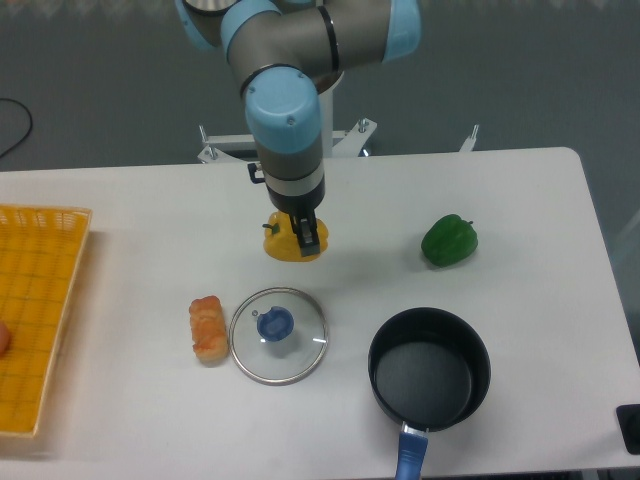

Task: Place the yellow pepper in the pot
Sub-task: 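Close the gripper on the yellow pepper and lift it off the table, then carry the held yellow pepper over the black pot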

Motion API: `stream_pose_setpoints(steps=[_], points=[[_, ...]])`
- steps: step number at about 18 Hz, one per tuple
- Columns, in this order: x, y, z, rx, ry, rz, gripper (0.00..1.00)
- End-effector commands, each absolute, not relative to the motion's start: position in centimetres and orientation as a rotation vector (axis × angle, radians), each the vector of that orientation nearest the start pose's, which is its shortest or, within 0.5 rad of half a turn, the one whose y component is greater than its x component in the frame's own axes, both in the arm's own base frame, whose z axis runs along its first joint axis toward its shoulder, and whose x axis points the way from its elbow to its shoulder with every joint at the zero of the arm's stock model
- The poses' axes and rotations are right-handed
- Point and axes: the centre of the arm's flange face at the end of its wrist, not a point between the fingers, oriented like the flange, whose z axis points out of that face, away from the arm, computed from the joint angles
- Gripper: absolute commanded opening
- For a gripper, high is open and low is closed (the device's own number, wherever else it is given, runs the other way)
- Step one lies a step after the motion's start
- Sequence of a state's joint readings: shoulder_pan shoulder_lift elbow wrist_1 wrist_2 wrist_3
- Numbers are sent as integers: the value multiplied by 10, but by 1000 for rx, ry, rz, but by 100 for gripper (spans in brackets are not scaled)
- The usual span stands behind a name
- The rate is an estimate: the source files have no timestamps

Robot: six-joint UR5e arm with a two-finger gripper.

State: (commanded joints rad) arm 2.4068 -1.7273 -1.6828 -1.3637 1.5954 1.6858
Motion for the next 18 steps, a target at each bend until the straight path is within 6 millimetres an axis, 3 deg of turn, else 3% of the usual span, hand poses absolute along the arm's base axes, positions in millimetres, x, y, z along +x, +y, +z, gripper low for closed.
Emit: stream_pose_setpoints(steps=[5, 10, 18], points=[[-321, 450, 377, -2885, 1274, -77, 52], [-346, 433, 387, -2866, 1147, -74, 52], [-391, 431, 404, -2899, 1021, 17, 52]])
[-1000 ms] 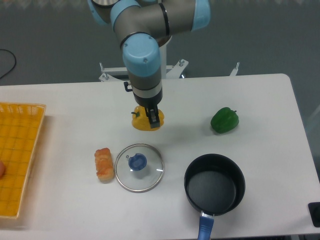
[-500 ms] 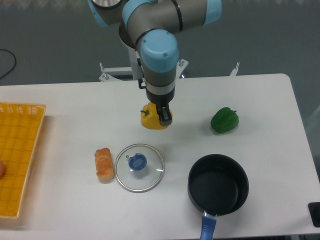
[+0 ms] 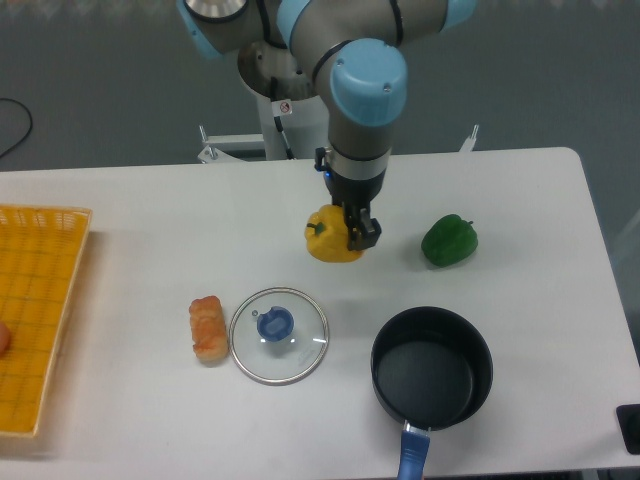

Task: Place the yellow pepper in the pot
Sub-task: 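Carry the held yellow pepper over the black pot, then lower the yellow pepper into the black pot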

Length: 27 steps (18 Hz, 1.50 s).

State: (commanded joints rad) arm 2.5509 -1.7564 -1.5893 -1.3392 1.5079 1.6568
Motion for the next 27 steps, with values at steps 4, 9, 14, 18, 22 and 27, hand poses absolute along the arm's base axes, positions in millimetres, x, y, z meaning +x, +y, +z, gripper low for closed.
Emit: stream_pose_setpoints(steps=[4, 9, 14, 18, 22, 27], points=[[-417, 424, 405, -2914, 913, 82, 52], [-442, 436, 393, -2916, 794, 159, 52], [-455, 452, 393, -2884, 676, 191, 52], [-470, 461, 395, -2874, 616, 248, 52], [-481, 466, 386, -2863, 569, 293, 52], [-491, 471, 365, -2862, 562, 304, 53]])
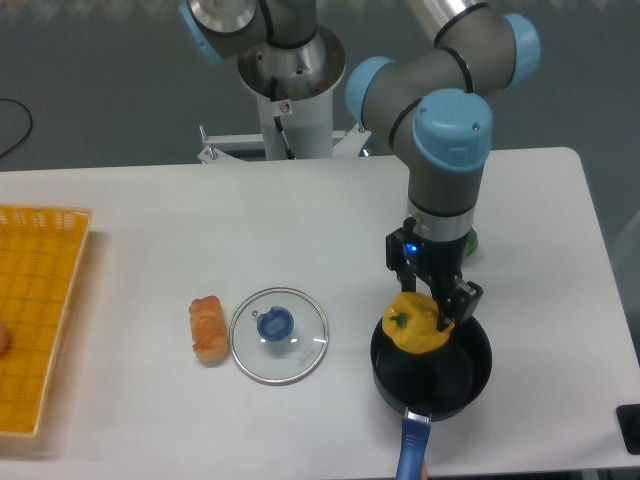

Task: Place the yellow pepper in the pot
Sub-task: 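Lower the yellow pepper into the black pot, then open the gripper to release the pepper inside the pot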

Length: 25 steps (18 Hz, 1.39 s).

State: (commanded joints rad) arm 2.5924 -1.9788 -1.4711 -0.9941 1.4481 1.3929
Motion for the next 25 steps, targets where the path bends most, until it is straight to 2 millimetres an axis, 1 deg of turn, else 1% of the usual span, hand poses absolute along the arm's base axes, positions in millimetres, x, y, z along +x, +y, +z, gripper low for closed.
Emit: stream_pose_setpoints(steps=[2, 4, 6, 8, 11, 13, 16, 19, 21, 22, 24, 25], points=[[-495, 472, 357, -2864, 553, 307, 53], [-500, 474, 344, -2870, 553, 301, 53], [-504, 472, 343, -2870, 540, 309, 53], [-509, 473, 335, -2876, 531, 302, 53], [-510, 473, 328, -2879, 531, 294, 53], [-511, 475, 320, -2878, 535, 299, 54], [-510, 475, 316, -2881, 535, 294, 54], [-506, 475, 305, -2905, 549, 275, 54], [-506, 474, 304, -2910, 549, 273, 55], [-505, 474, 307, -2906, 555, 282, 56], [-505, 474, 307, -2907, 555, 278, 60], [-505, 474, 307, -2907, 558, 278, 65]])
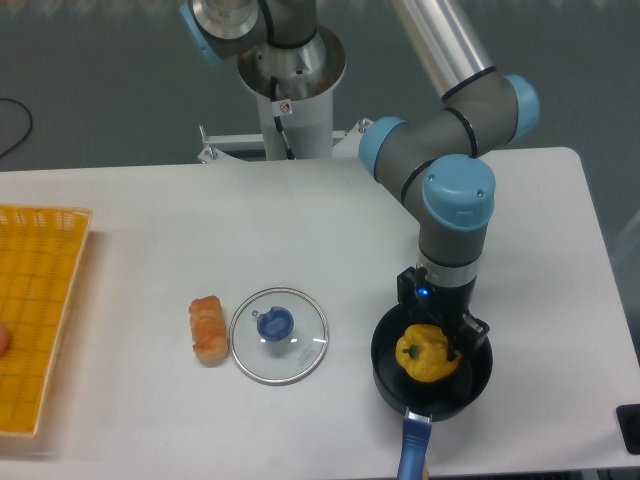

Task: Place the yellow pepper in the pot
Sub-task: 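Open the gripper to release the pepper inside the pot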

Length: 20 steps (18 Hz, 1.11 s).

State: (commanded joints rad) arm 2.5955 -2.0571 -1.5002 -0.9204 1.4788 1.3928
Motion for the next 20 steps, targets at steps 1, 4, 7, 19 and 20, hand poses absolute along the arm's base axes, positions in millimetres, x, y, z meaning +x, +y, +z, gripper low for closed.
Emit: stream_pose_setpoints(steps=[1, 4, 7, 19, 20], points=[[-505, 473, 307, -2908, 558, 279, 70], [-505, 474, 306, -2909, 564, 280, 88], [-505, 472, 304, -2926, 560, 286, 91], [-484, 472, 338, -2912, 591, 343, 100], [-475, 473, 344, -2906, 602, 350, 100]])
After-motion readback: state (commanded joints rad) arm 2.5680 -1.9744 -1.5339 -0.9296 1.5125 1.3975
